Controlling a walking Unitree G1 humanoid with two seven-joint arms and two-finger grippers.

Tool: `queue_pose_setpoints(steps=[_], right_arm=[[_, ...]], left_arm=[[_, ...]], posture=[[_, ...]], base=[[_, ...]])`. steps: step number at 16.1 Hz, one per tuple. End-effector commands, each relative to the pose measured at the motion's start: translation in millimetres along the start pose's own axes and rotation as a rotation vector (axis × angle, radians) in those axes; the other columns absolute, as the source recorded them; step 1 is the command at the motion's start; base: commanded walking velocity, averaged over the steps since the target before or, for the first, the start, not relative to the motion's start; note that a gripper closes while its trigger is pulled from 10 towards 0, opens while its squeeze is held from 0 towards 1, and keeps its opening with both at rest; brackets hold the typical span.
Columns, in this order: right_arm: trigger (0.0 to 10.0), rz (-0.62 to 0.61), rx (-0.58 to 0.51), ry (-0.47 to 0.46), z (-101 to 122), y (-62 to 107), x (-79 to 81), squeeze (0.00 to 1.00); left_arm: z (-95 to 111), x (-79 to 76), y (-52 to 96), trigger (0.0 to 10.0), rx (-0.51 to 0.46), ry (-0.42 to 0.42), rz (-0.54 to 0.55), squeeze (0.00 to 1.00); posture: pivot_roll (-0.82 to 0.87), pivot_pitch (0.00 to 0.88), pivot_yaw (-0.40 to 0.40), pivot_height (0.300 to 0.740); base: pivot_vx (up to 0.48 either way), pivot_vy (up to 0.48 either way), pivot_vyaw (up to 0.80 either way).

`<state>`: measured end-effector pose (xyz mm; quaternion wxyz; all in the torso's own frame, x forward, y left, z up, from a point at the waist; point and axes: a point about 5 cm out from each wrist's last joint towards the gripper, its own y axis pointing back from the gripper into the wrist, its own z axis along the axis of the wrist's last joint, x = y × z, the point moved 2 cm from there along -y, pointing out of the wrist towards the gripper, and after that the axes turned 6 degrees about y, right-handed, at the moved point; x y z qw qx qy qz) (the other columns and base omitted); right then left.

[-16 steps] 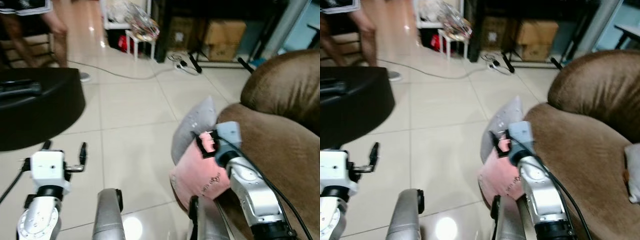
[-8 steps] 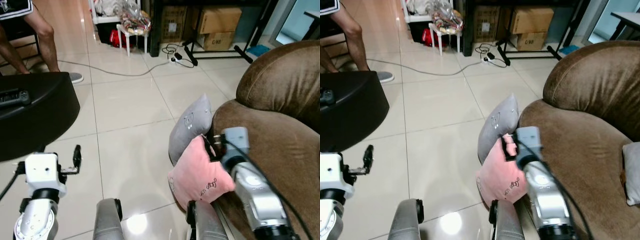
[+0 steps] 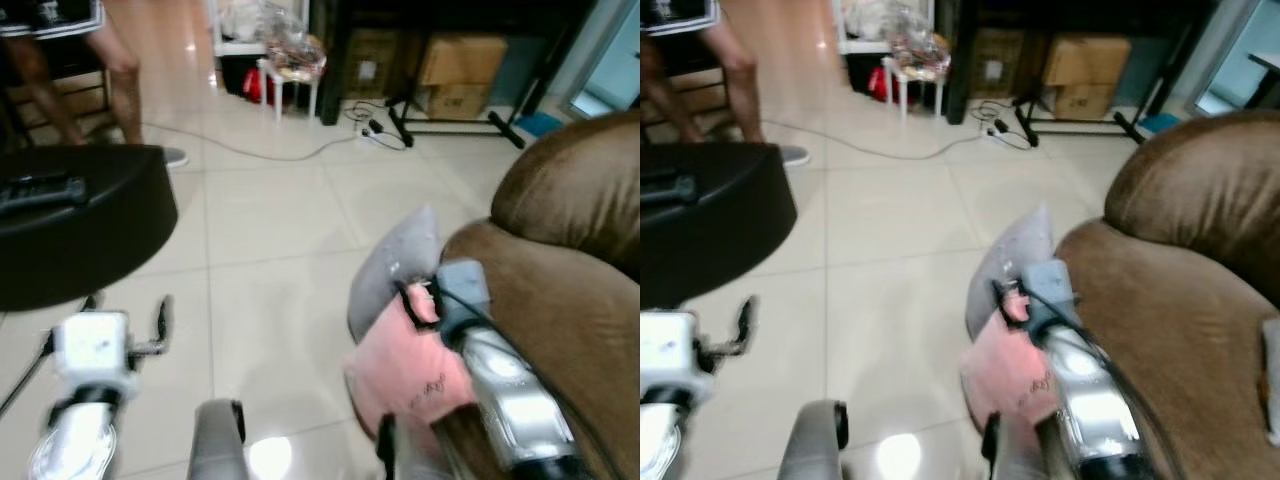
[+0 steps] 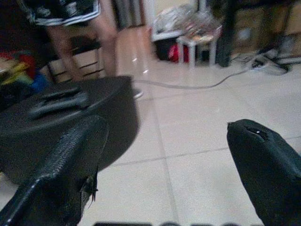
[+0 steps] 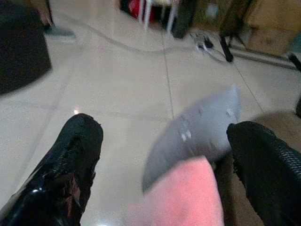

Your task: Move the pillow to the sofa from floor

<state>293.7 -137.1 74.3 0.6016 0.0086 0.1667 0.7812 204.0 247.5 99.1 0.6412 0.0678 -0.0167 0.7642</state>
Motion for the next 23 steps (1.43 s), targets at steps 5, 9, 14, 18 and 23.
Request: queue_pose_setpoints(steps=[5,9,14,18,23], right_arm=[[10.0,-0.07,0.036,0.003,-9.2,6.4,-19.8,0.0],[10.0,-0.055,0.03,0.01,-8.5,6.1,-18.4,0.0],[10.0,-0.033,0.038,-0.039,-9.7,3.2,-16.4,0.0],[10.0,0.001,0.028,-0.022,-4.7,-6.1,-9.2,0.0],[10.0,0.02,0.079,-0.033,-12.3,-28.5,-1.4,0.0]], left_arm=[[3.1,-12.3,-3.3,10.0,-0.014,0.021,-0.047,0.0],[2.1,-13.0,-3.3,10.0,-0.009,-0.002,-0.046,0.0],[0.9,-14.5,-3.6,10.0,0.0,-0.021,-0.066,0.0],[1.3,-21.4,-4.2,10.0,0.003,-0.046,-0.143,0.0],[-0.5,-20.5,-8.7,10.0,0.029,-0.069,-0.223,0.0]], posture=[[0.01,0.0,-0.061,0.55],[0.02,0.0,-0.061,0.55],[0.02,0.0,-0.062,0.54],[0.02,0.0,-0.058,0.5],[0.03,0.0,-0.066,0.455]], base=[[0.278,0.0,0.0],[0.131,0.0,-0.23],[0.0,0.0,0.0],[0.0,0.0,0.0],[0.0,0.0,0.0]])
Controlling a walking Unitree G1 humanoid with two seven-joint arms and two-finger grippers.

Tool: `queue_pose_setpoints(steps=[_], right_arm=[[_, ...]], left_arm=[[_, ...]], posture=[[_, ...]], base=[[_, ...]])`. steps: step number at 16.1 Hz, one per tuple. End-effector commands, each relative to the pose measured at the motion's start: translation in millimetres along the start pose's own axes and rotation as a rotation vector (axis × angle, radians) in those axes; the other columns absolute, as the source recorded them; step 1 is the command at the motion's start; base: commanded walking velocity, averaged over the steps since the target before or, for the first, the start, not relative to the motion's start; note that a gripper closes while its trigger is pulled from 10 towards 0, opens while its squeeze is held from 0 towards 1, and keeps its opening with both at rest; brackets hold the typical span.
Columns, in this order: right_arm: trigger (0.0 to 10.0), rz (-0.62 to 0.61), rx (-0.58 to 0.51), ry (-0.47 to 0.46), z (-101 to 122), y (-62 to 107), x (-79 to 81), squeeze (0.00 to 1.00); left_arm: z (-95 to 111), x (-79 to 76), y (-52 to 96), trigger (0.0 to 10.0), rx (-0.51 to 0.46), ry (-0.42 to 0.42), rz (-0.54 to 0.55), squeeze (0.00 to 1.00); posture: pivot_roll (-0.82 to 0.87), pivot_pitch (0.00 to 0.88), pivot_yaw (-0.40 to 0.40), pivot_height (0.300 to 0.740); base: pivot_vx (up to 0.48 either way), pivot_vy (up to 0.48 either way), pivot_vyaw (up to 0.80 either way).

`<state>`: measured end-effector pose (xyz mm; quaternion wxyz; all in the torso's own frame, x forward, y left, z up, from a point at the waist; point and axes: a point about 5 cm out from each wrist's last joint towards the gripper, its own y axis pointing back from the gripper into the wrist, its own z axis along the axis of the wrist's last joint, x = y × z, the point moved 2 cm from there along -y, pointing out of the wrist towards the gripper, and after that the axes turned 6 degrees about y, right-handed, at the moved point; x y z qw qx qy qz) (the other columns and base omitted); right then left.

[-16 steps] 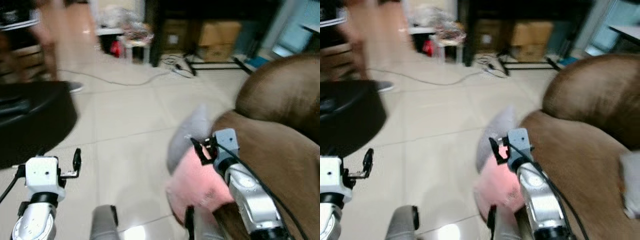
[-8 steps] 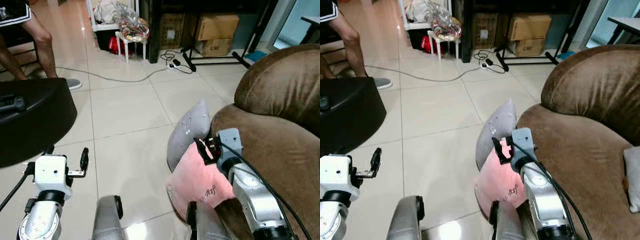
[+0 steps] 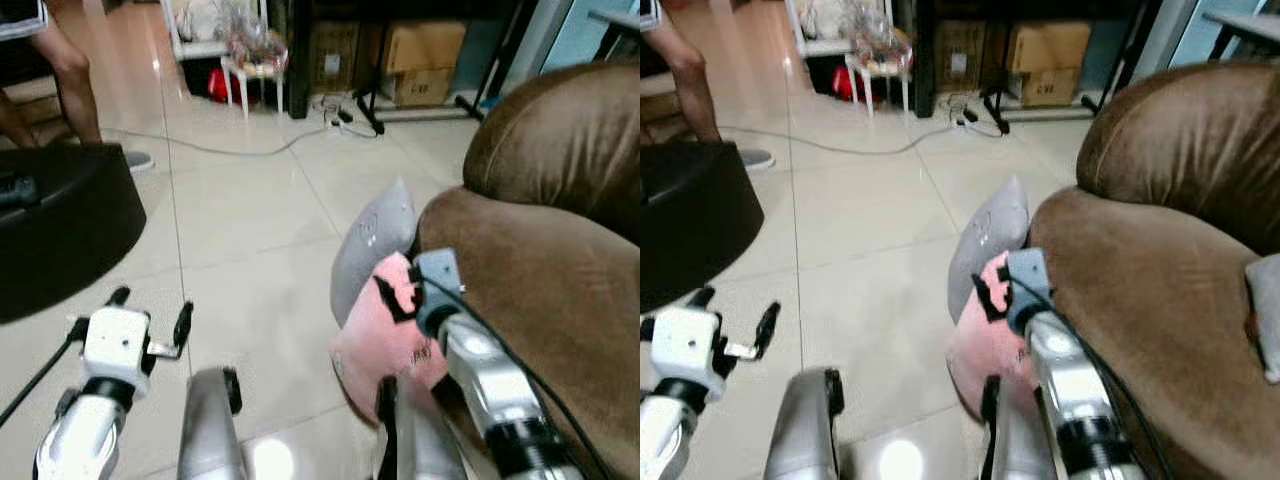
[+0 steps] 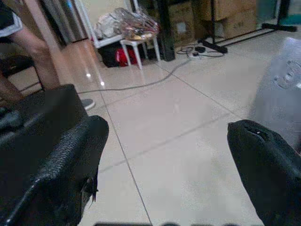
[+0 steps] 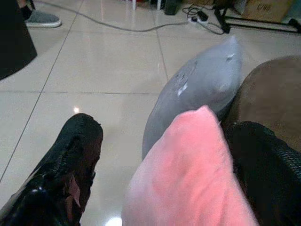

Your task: Move the pillow to the sofa from floor

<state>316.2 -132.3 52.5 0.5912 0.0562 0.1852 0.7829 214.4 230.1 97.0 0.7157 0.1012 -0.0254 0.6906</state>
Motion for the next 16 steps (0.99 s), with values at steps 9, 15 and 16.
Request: queue_pose_setpoints(steps=[9,15,16], right_arm=[[10.0,-0.118,0.094,0.147,0.6,-41.7,-12.0,1.0],[10.0,-0.253,0.217,0.267,-11.7,-38.6,-39.9,1.0],[10.0,-0.256,0.239,0.268,-14.7,-37.8,-41.3,1.0]], left_arm=[[12.7,-34.7,9.3,10.0,0.036,0.045,-0.386,0.0],[27.9,-43.4,35.5,10.0,0.068,0.039,-0.502,0.0],[30.2,-45.2,41.2,10.0,0.078,0.04,-0.521,0.0]], posture=[[0.05,0.018,-0.118,0.44],[0.08,0.129,-0.118,0.44],[0.07,0.146,-0.111,0.44]], base=[[0.0,0.0,0.0],[0.0,0.0,0.0],[0.0,0.0,0.0]])
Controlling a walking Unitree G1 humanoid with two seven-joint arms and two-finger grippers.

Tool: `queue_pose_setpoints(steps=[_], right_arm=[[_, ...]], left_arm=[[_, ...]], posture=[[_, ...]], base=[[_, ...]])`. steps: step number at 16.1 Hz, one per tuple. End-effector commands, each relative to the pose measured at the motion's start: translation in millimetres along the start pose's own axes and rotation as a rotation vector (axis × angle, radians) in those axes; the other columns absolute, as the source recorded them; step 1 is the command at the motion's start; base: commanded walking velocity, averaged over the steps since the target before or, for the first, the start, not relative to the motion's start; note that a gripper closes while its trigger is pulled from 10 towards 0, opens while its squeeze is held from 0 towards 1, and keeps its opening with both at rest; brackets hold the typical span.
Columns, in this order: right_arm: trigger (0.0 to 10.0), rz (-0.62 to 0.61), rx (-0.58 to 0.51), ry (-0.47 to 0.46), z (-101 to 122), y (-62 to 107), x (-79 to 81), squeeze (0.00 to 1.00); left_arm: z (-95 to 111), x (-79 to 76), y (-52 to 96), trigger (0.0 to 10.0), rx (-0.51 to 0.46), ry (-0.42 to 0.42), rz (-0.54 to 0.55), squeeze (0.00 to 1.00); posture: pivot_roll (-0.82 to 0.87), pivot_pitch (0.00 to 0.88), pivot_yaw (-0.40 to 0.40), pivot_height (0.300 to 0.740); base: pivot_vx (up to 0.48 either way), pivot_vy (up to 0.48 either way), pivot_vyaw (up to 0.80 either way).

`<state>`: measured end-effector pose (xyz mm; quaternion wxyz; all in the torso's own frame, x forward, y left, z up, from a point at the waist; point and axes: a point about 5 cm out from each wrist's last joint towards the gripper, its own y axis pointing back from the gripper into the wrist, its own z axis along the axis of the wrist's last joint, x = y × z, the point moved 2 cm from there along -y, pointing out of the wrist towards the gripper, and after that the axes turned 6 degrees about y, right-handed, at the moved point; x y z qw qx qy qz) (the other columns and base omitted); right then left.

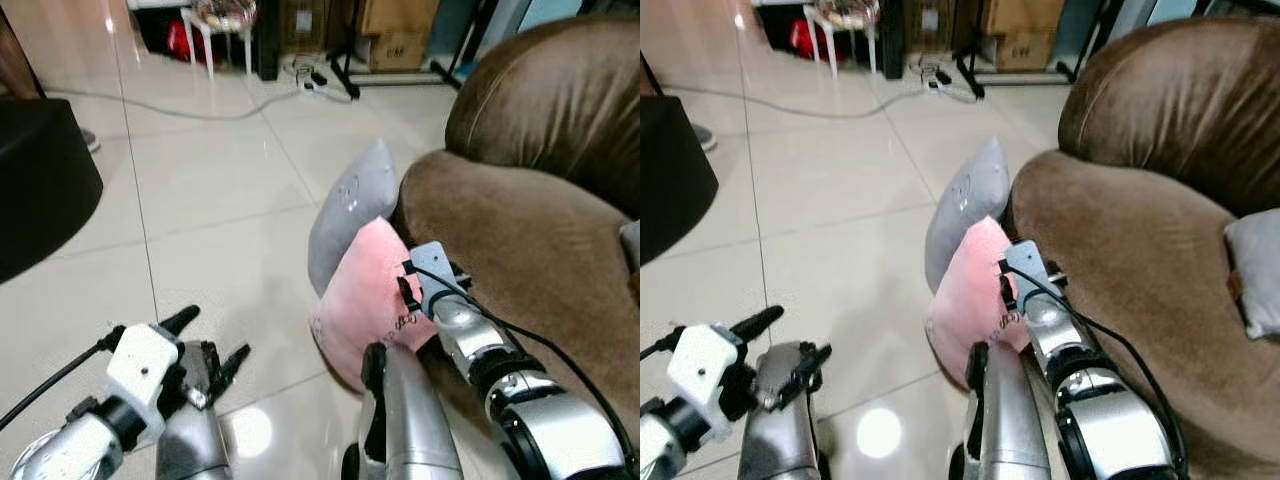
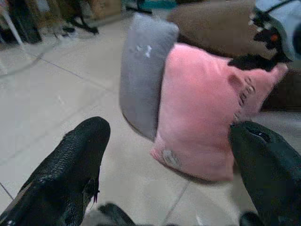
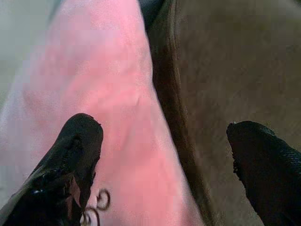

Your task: Move the pillow to the sofa from floor

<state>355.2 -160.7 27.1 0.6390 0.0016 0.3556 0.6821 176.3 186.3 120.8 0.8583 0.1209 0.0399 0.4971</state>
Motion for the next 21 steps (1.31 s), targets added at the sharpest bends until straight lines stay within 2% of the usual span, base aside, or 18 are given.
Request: queue_pose_setpoints(steps=[1,2,3,6,8,9,10,11,14,21], right_arm=[[10.0,-0.012,0.021,-0.022,-0.8,-1.0,-5.6,0.76],[10.0,-0.007,0.022,-0.043,-1.2,-1.0,-5.2,0.08],[10.0,-0.001,0.023,-0.058,-1.3,-1.0,-3.7,0.0],[10.0,0.01,0.027,-0.019,-3.9,-0.3,2.1,0.0],[10.0,0.009,0.038,0.059,-7.4,0.7,7.2,0.0],[8.5,-0.002,0.04,0.086,-8.2,0.9,7.3,0.0],[4.7,-0.006,0.04,0.088,-8.3,0.9,7.1,0.0],[0.0,-0.009,0.043,0.072,-7.9,1.0,8.8,0.0],[0.0,0.034,0.031,0.048,-4.3,1.7,19.5,0.0],[0.0,0.052,0.028,0.043,-4.7,2.0,21.3,0.0]], left_arm=[[3.5,-8.6,3.1,10.0,0.007,0.01,-0.043,0.0],[4.1,-10.8,5.4,10.0,0.01,0.013,-0.048,0.0],[4.9,-14.3,9.5,10.0,0.023,0.02,-0.055,0.0],[8.3,-24.5,25.0,10.0,0.052,0.041,-0.053,0.0],[7.9,-30.8,35.1,10.0,0.08,0.052,-0.049,0.0],[8.0,-34.1,39.1,10.0,0.091,0.058,-0.05,0.0],[8.1,-35.2,40.4,10.0,0.094,0.061,-0.05,0.0],[7.6,-38.4,43.5,10.0,0.109,0.076,-0.062,0.0],[7.5,-41.8,45.1,10.0,0.122,0.087,-0.08,0.0],[6.3,-44.9,43.0,10.0,0.123,0.096,-0.09,0.0]], posture=[[0.07,0.161,-0.105,0.44],[0.07,0.174,-0.1,0.44],[0.06,0.19,-0.099,0.44],[0.07,0.223,-0.109,0.44],[0.09,0.227,-0.116,0.44],[0.09,0.232,-0.12,0.44],[0.09,0.232,-0.12,0.44],[0.09,0.233,-0.122,0.44],[0.09,0.23,-0.123,0.44],[0.09,0.206,-0.138,0.44]], base=[[0.0,0.0,0.0],[0.0,0.0,0.0],[0.0,0.0,0.0],[0.0,0.0,0.0],[0.0,0.0,0.0],[0.0,0.0,0.0],[0.0,0.0,0.0],[0.0,0.0,0.0],[0.0,0.0,0.0],[0.0,0.0,0.0]])
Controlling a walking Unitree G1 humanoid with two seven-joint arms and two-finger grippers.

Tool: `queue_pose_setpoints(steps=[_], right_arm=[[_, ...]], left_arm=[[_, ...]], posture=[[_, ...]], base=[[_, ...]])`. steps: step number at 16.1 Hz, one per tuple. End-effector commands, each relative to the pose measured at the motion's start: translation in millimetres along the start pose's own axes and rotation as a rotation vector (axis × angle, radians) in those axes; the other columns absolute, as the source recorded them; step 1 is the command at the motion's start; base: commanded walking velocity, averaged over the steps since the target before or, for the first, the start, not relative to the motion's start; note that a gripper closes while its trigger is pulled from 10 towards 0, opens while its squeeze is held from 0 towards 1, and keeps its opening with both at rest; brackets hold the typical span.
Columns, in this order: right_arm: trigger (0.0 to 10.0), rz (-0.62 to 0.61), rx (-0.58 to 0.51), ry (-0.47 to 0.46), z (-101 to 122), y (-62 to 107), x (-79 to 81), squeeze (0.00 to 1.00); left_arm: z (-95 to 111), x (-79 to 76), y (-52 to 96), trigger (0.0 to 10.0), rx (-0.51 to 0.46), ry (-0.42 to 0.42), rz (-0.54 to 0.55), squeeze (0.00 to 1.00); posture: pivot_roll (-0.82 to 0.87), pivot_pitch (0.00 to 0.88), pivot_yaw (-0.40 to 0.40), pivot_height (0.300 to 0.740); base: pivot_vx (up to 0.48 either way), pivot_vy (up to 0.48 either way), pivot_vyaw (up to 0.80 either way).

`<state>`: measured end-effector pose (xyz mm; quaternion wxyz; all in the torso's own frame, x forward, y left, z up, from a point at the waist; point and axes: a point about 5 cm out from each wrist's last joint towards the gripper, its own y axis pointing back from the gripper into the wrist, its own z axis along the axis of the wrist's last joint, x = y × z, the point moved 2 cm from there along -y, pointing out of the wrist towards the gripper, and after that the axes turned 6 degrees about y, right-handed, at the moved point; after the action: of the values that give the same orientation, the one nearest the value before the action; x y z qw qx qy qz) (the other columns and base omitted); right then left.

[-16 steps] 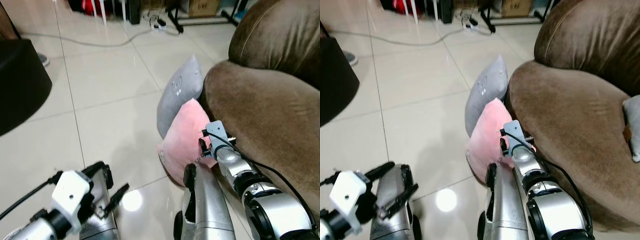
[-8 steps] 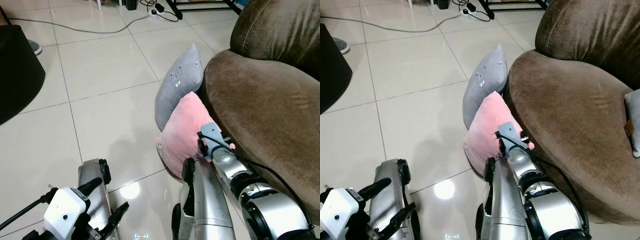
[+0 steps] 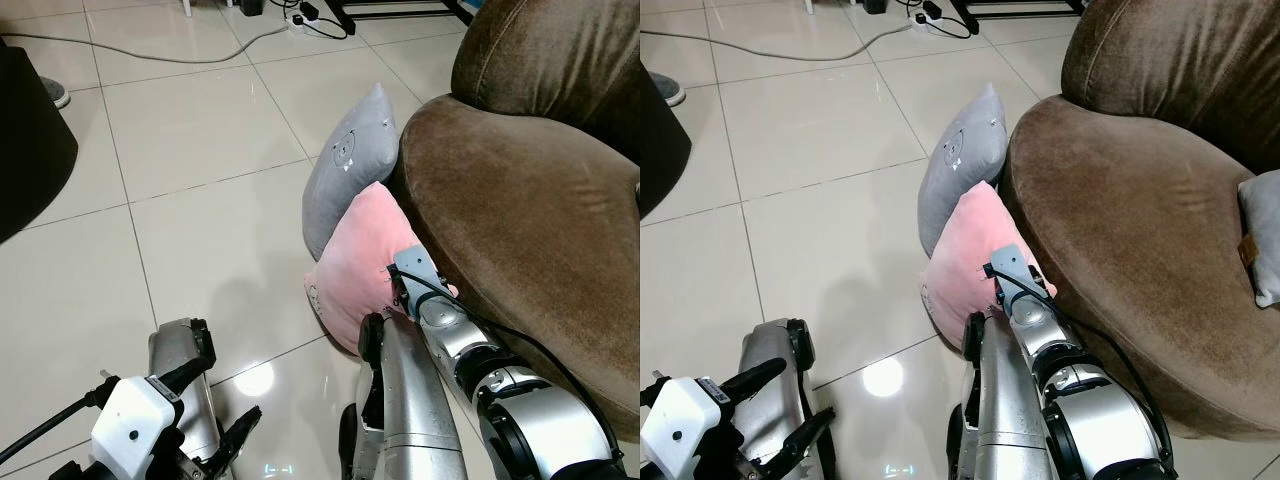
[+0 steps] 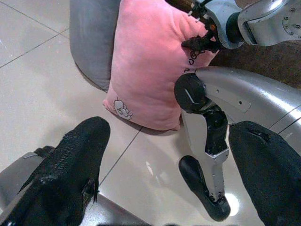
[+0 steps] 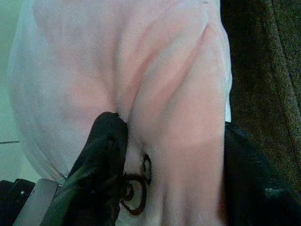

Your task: Move the pillow to the sofa from floor

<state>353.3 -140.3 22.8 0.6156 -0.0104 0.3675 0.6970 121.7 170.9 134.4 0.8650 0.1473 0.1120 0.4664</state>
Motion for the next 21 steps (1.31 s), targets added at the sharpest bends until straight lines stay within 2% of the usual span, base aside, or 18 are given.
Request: queue_pose_setpoints(steps=[1,12,14,16,17,19,21], right_arm=[[0.0,0.011,0.036,-0.006,-10.0,1.0,2.2,0.0],[0.0,0.048,0.029,-0.011,-8.2,2.3,15.3,0.0],[0.0,0.114,-0.002,-0.064,-1.9,3.4,27.1,0.0],[0.0,0.184,-0.039,-0.125,4.1,4.9,36.4,0.0],[0.0,0.199,-0.064,-0.168,7.6,5.0,36.2,0.0],[0.0,0.206,-0.123,-0.226,14.3,4.8,29.5,0.0],[0.0,0.244,-0.274,-0.269,33.0,7.3,17.1,0.0]], left_arm=[[-0.1,-4.8,1.0,10.0,0.008,0.005,-0.015,0.0],[-12.2,0.5,-0.5,10.0,0.042,-0.016,-0.001,0.0],[-15.4,4.0,-2.6,10.0,0.041,-0.025,0.016,0.0],[-20.6,13.7,-2.4,10.0,0.052,-0.038,0.083,0.0],[-22.1,24.8,-2.9,10.0,0.048,-0.048,0.152,0.0],[-16.4,35.3,-5.3,10.0,0.002,-0.042,0.221,0.0],[-5.1,39.5,-12.6,10.0,-0.076,-0.019,0.256,0.0]], posture=[[0.09,0.205,-0.139,0.44],[0.11,0.139,-0.14,0.44],[0.13,0.09,-0.149,0.44],[0.14,0.037,-0.163,0.44],[0.15,0.017,-0.169,0.44],[0.16,0.0,-0.181,0.44],[0.15,0.0,-0.176,0.44]], base=[[0.0,0.0,0.0],[0.0,0.0,0.0],[0.0,0.0,0.0],[0.0,0.0,0.0],[0.0,0.0,0.0],[0.0,0.0,0.0],[0.0,0.0,0.0]])
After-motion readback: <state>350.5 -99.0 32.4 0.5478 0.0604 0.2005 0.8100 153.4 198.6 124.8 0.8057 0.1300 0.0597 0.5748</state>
